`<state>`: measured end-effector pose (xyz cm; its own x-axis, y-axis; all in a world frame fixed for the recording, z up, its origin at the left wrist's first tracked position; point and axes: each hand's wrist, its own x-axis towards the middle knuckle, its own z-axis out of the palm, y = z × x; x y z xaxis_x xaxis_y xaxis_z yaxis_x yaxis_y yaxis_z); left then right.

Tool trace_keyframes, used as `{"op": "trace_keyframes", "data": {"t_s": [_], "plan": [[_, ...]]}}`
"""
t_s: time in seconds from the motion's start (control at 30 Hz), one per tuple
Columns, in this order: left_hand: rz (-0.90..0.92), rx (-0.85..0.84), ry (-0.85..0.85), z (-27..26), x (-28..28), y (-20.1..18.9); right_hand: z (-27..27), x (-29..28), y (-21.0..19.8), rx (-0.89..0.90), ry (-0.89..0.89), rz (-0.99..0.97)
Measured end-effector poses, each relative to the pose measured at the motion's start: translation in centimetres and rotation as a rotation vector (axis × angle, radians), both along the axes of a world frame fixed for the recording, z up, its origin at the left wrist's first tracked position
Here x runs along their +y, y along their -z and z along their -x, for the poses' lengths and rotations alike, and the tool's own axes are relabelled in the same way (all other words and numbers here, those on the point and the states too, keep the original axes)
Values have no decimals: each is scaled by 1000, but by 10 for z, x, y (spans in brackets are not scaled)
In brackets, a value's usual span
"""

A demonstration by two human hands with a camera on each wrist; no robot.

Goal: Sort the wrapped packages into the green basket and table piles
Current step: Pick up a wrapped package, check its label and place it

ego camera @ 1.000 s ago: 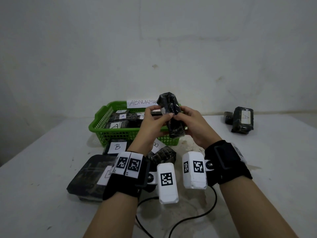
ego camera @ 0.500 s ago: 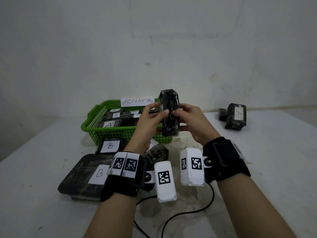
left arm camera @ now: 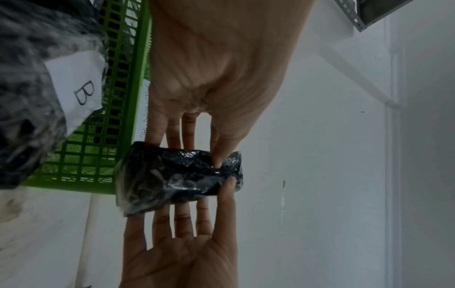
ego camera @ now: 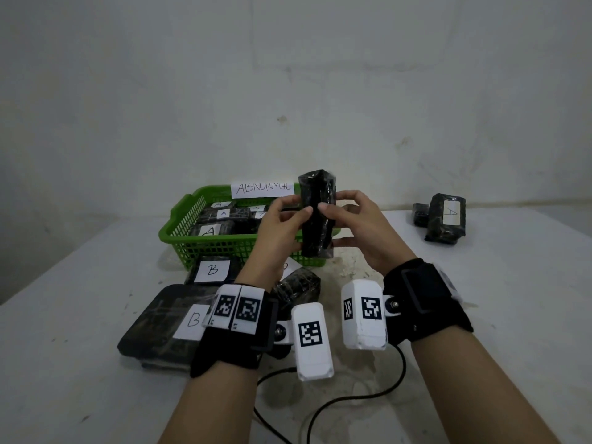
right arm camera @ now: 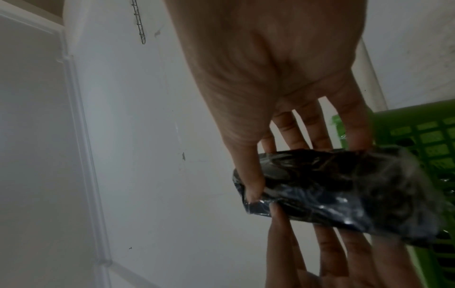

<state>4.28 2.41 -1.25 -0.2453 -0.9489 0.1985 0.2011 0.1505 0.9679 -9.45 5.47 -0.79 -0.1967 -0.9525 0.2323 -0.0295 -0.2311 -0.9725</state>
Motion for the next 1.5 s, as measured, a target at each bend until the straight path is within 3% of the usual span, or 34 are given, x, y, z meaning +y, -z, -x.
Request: {"op": "trace_keyframes", "data": {"t_s": [0.3,0.6,0.8,0.9,1.23,1.5], "plan": [[8,80,-44,3,-3,3,-1,1,-1,-30,-55,2],[12,-71,-28,8,-1,-1,3,-2,2,-81,-7,40],[11,-69,77,11,4,-2,3,-3,5,22,29,67],[-8,-24,33,10,2,-1,0,-2,4,125,-22,61],[30,-33,109,6,4,-2,1,-3,5,95,-5,43],[35,-2,2,4,2,-3,1,-3,4,98,44,71]]}}
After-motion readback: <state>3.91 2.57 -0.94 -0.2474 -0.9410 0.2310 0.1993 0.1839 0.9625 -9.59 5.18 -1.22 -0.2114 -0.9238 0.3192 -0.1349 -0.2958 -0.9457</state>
